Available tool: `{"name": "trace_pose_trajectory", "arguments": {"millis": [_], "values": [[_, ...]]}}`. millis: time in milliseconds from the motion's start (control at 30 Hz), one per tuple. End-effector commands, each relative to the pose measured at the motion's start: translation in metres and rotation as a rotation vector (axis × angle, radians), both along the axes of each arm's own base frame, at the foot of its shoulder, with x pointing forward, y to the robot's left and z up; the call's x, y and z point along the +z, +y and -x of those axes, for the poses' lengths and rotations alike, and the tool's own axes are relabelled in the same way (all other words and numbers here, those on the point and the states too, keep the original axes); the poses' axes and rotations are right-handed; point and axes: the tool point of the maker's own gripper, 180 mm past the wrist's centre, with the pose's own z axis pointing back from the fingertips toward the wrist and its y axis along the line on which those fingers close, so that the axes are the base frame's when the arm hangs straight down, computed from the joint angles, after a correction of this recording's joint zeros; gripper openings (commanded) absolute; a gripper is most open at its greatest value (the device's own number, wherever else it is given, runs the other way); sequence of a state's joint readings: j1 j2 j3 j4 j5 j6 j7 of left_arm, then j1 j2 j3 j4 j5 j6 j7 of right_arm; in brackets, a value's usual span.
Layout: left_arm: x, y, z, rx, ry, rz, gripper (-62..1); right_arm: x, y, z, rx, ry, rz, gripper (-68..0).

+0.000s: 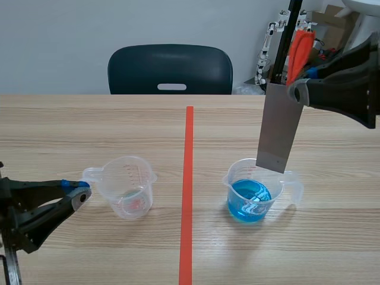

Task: Do the redox reaction experiment. move the plate over the blue solution

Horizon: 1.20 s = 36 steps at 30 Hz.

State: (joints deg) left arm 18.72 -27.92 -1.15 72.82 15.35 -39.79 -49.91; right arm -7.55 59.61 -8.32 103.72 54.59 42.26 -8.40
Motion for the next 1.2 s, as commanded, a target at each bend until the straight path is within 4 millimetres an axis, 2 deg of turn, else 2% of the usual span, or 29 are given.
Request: {"name": "trace_pose_trajectory", "arguments": {"millis": [0, 133, 267, 567, 967, 1167], "values": [[0.015, -0.006, -0.007, -0.003, -0.04, 0.021, -58.4, 0.01, -0.001, -0.001, 0.011, -0.034, -0.015, -66.9], [0.024, -0.015, -0.022, 0.016, -0.054, -0.005, -58.4, 0.008, -0.001, 0.001, 0.015, -0.045, -0.019, -66.9], [0.03, -0.032, -0.032, -0.01, -0.059, -0.023, -58.4, 0.01, -0.001, 0.001, 0.018, -0.059, -0.023, -66.9], [0.023, -0.073, -0.036, -0.081, -0.004, -0.031, -58.4, 0.015, 0.0, 0.0, 0.02, -0.072, -0.048, -66.9], [0.034, -0.116, -0.044, -0.114, 0.027, 0.046, -58.4, 0.016, 0.001, 0.0, 0.021, -0.075, -0.054, -66.9], [0.03, -0.141, -0.047, -0.144, 0.048, 0.005, -58.4, 0.016, 0.001, 0.0, 0.021, -0.075, -0.054, -66.9]]}}
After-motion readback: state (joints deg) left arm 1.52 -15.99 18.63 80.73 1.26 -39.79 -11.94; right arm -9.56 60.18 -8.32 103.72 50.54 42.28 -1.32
